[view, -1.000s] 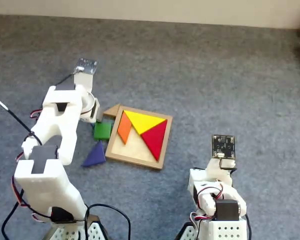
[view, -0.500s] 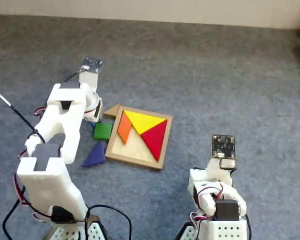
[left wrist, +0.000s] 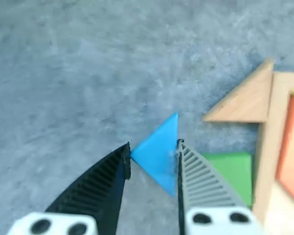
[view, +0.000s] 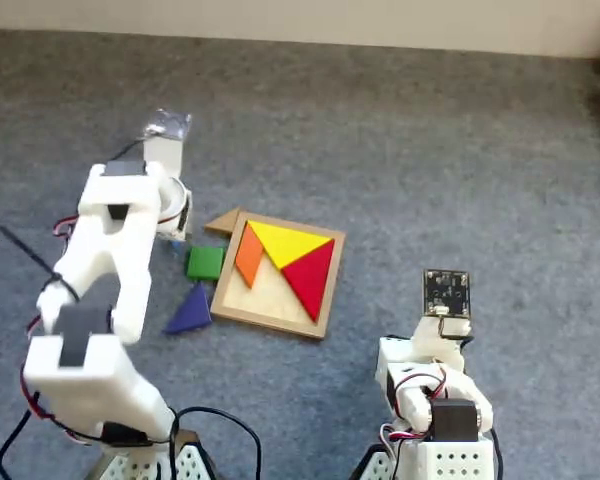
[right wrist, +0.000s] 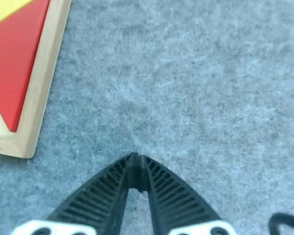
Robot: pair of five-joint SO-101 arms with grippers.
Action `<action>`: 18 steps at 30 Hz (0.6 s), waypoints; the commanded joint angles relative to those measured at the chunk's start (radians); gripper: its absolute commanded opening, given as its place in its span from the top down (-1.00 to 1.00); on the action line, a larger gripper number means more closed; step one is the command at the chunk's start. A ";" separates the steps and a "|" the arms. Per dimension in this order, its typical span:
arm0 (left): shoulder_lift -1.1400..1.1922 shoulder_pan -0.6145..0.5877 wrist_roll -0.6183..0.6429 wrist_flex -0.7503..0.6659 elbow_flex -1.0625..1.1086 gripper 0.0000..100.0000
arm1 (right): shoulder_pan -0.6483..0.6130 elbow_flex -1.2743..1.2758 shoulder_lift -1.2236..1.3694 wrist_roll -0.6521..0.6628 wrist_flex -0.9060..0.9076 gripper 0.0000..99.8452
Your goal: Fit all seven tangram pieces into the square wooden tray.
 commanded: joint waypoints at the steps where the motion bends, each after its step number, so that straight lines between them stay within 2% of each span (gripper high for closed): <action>1: -0.197 0.093 -0.043 0.006 0.085 0.83 | -0.022 0.113 -0.021 0.009 0.004 0.98; 7: -0.334 0.189 -0.164 0.006 0.208 0.83 | -0.076 0.113 -0.019 0.009 0.004 0.98; 15: -0.338 0.309 -0.468 0.006 0.232 0.83 | -0.077 0.113 -0.016 0.009 0.004 0.98; 18: -0.321 0.355 -0.543 0.006 0.231 0.83 | -0.077 0.113 -0.016 0.009 0.004 0.98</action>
